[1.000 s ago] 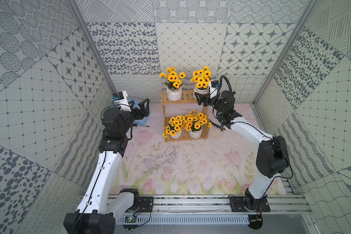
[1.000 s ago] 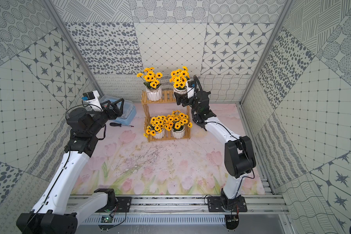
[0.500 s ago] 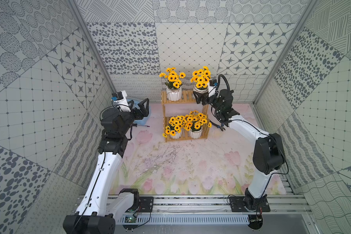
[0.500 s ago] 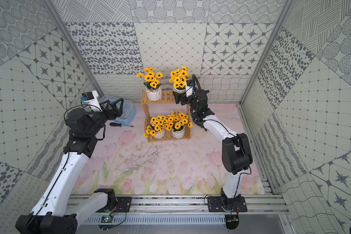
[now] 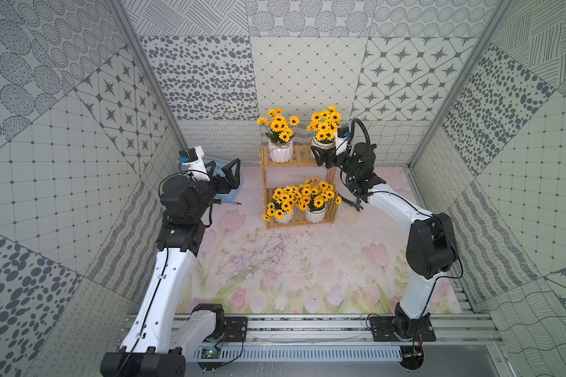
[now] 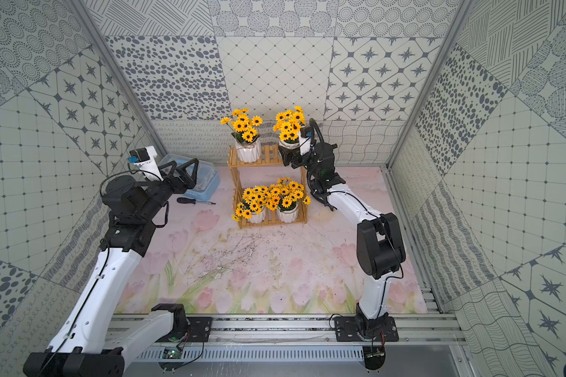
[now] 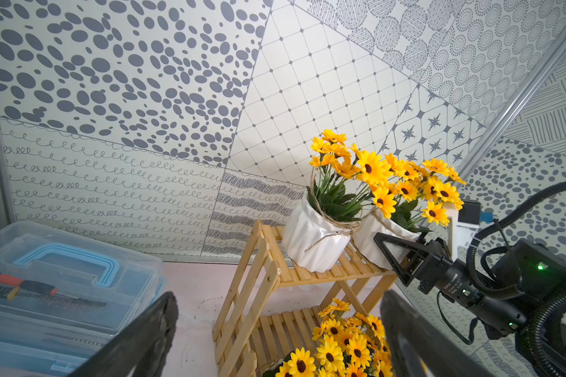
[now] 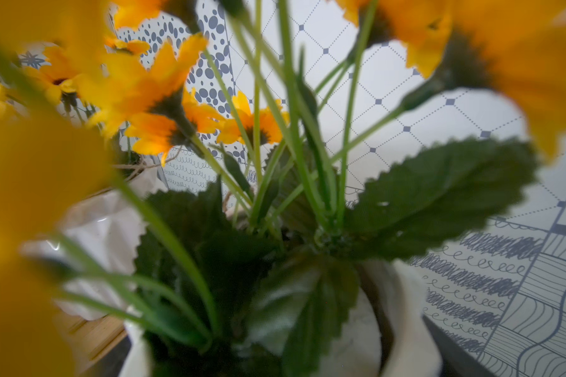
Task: Take the sunflower pots off the shelves
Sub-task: Pick up the sunflower pot from the shelf.
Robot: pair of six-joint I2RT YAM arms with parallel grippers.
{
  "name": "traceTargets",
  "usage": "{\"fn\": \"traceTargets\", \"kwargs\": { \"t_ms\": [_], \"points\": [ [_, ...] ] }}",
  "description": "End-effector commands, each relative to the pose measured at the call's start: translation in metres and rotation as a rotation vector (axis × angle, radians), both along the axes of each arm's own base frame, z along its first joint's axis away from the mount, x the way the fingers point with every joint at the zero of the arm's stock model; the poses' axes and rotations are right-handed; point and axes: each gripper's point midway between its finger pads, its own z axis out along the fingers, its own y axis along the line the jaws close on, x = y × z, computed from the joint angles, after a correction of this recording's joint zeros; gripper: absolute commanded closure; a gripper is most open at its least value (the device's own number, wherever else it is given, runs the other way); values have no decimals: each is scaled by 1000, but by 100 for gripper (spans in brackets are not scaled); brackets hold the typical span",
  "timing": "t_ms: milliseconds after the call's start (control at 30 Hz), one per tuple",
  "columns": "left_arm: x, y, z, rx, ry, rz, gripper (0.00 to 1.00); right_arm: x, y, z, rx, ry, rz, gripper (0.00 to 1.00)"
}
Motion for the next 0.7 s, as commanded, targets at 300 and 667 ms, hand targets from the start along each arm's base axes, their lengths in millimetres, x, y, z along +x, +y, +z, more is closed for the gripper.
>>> {"fn": "traceTargets", "kwargs": {
  "t_ms": [300, 667],
  "points": [
    [-9, -2, 13, 16, -53, -13, 3, -9, 10, 9, 21, -46, 57, 41],
    [-11, -1, 12, 15, -55, -11, 3, -16, 10, 15, 22, -68, 71, 95]
  ]
}}
